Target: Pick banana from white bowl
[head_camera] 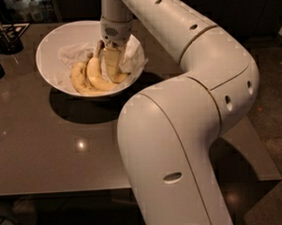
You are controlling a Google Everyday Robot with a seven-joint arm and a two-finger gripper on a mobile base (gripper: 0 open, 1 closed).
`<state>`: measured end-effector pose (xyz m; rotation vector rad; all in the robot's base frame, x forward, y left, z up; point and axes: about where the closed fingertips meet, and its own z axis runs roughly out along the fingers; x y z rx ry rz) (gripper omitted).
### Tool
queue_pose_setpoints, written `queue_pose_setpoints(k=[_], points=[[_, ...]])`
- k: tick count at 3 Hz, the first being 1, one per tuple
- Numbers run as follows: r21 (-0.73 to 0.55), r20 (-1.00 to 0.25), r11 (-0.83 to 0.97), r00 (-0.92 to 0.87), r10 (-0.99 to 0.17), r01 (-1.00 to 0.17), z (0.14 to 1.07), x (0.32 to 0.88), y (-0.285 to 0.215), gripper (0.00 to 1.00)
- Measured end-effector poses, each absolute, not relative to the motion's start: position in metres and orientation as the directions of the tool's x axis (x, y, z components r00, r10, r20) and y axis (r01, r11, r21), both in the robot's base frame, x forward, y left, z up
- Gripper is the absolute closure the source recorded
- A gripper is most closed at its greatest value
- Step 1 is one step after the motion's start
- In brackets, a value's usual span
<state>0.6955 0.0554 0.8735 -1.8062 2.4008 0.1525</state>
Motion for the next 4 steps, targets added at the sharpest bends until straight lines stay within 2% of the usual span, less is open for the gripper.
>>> queue_pose_setpoints(k=[4], points=[[0.052, -0.156, 0.28, -0.284, -0.946, -0.959, 0.8528, 0.6978, 0.0567, 0.43]])
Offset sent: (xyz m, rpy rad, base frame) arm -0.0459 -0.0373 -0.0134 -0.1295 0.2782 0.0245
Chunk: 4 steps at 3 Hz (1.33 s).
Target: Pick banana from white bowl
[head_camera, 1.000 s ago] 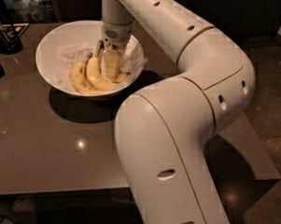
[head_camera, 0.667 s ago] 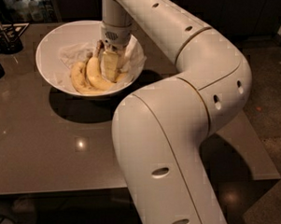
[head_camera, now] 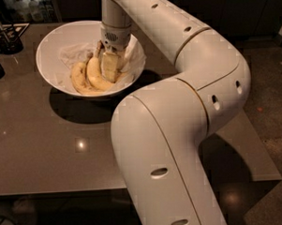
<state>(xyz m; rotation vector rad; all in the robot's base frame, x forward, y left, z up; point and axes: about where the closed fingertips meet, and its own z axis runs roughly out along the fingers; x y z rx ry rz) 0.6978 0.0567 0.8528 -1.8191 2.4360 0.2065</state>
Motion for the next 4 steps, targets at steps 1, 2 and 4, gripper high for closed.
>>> queue_pose_setpoints(k=[1, 2, 4], points=[[0.052, -0.156, 0.28, -0.284, -0.946, -0.959, 0.8528, 0.6978, 0.0567, 0.61], [0.052, -0.156, 0.28, -0.284, -0.946, -0.959, 0.8528, 0.6978, 0.0567, 0.86], [0.052, -0.156, 0.28, -0.284, -0.946, -0.959, 0.8528, 0.6978, 0.0568, 1.0]])
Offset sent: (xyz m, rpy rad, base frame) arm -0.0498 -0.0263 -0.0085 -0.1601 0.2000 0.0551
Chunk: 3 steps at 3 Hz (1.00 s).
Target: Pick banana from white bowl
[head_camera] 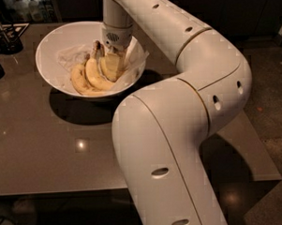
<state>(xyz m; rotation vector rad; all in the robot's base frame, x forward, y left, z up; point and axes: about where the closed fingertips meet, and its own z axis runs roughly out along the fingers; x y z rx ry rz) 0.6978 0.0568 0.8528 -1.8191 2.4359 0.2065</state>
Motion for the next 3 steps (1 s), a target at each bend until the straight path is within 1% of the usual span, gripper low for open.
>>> queue_pose_setpoints(k=[2, 3], points=[[-0.021, -0.294, 0.233, -0.216, -0.931, -0.972, 0.885, 0.696, 0.062, 1.0], [-0.029, -0.328, 0.22, -0.199, -0.924, -0.975, 0.893, 0.691, 0.06, 1.0]])
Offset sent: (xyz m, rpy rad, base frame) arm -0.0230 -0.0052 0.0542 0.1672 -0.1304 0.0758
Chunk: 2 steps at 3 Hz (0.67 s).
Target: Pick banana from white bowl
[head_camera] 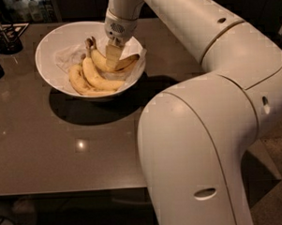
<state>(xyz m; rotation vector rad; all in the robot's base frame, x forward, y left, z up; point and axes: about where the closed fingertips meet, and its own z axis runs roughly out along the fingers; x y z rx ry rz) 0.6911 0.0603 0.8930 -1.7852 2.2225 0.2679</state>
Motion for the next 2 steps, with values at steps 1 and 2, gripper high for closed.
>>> queue_pose_setpoints(k=[1, 2], points=[[-0.029, -0.352, 0.215, -0.191, -0.916, -0.976, 0.8964, 0.6868, 0.0576, 1.0], [-0.024, -0.377, 0.217, -0.192, -0.906, -0.976, 0.898, 0.6835, 0.0524, 1.0]])
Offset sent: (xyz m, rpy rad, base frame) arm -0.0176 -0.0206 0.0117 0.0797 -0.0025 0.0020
